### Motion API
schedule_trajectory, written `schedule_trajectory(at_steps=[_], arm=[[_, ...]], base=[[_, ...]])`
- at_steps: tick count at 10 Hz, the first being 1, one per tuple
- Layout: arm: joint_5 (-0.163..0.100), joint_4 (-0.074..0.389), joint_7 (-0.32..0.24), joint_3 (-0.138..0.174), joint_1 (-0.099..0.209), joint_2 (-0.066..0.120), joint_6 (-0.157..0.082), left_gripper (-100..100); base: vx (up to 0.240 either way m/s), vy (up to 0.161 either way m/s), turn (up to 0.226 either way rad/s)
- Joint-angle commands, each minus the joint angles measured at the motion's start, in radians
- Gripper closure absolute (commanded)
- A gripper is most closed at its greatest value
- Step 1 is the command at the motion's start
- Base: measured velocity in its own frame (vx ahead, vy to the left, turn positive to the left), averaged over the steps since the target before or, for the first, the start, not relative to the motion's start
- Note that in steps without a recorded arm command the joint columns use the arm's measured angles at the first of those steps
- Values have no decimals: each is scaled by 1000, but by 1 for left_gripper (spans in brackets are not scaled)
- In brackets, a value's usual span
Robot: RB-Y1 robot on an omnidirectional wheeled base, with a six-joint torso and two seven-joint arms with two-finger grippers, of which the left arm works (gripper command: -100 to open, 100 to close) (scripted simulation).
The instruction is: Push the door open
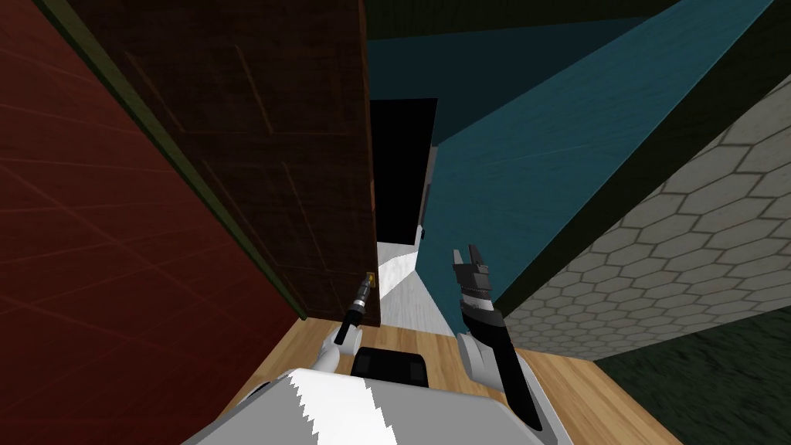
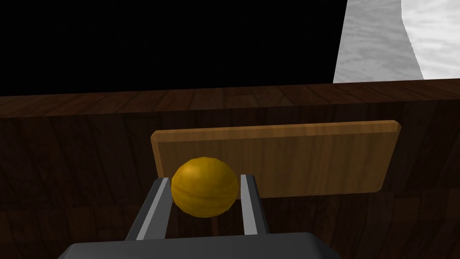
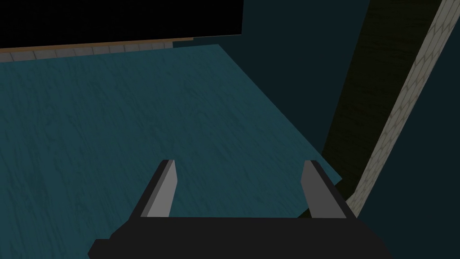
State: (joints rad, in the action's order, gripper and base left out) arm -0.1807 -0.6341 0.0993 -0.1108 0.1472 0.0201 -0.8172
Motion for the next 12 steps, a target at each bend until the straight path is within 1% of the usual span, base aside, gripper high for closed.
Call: schedule_trajectory(at_steps=[1, 3, 4, 6, 8, 10, 11, 12], arm=[[0, 0, 0, 0, -1, 0, -1, 100], [0, 0, 0, 0, -1, 0, -1, 100], [-4, 3, 4, 8, -1, 7, 1, 100], [-8, 3, 8, 16, 0, 13, 0, 100], [-15, 5, 16, 31, 3, 22, 0, 100], [-24, 7, 25, 49, 5, 31, -1, 100], [-24, 28, 25, 49, 5, 31, -1, 100], [-24, 19, 25, 49, 5, 31, -1, 100]], base=[[-9, 1, 1], [-3, 0, 1], [85, -21, 19], [166, -37, 27], [166, -14, 34], [201, -72, 69], [149, -43, 24], [56, 5, -7]])
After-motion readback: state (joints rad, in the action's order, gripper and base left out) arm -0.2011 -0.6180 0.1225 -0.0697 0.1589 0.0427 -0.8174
